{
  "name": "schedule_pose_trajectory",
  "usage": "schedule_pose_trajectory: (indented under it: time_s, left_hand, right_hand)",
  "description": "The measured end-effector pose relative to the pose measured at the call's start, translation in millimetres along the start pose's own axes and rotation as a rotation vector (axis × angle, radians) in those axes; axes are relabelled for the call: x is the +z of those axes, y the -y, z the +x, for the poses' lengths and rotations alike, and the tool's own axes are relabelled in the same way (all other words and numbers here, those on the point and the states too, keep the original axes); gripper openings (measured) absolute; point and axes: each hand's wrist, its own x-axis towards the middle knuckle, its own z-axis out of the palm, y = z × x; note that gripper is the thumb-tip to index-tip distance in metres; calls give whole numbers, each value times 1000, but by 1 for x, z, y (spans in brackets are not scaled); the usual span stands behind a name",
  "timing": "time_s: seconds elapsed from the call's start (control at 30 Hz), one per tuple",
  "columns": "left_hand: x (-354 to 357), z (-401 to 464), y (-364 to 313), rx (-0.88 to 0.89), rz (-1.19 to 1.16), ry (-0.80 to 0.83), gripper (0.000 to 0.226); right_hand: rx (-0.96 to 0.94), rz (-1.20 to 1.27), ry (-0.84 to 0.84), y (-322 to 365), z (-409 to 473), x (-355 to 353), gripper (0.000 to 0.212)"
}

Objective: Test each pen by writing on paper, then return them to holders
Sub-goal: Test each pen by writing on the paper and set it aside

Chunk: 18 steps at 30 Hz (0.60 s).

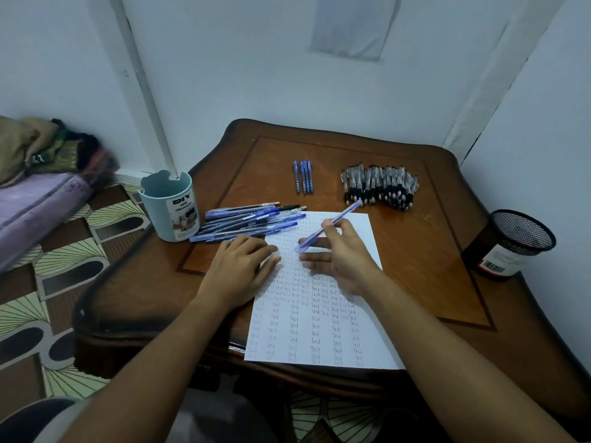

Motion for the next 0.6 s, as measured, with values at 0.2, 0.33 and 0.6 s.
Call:
schedule_pose_trajectory:
  time_s: [0.2, 0.33, 0.6]
  left_hand:
    - [2, 4, 1, -113, -17, 90, 43]
    - [3, 2, 0, -84, -4, 76, 38]
    - [2, 1, -1, -81, -32, 103, 39]
  right_hand:
    - [60, -65, 2, 34, 34, -23, 25]
    - [45, -156, -16, 59, 75, -21, 37]
    - [-109, -659, -161, 77, 156, 5, 12]
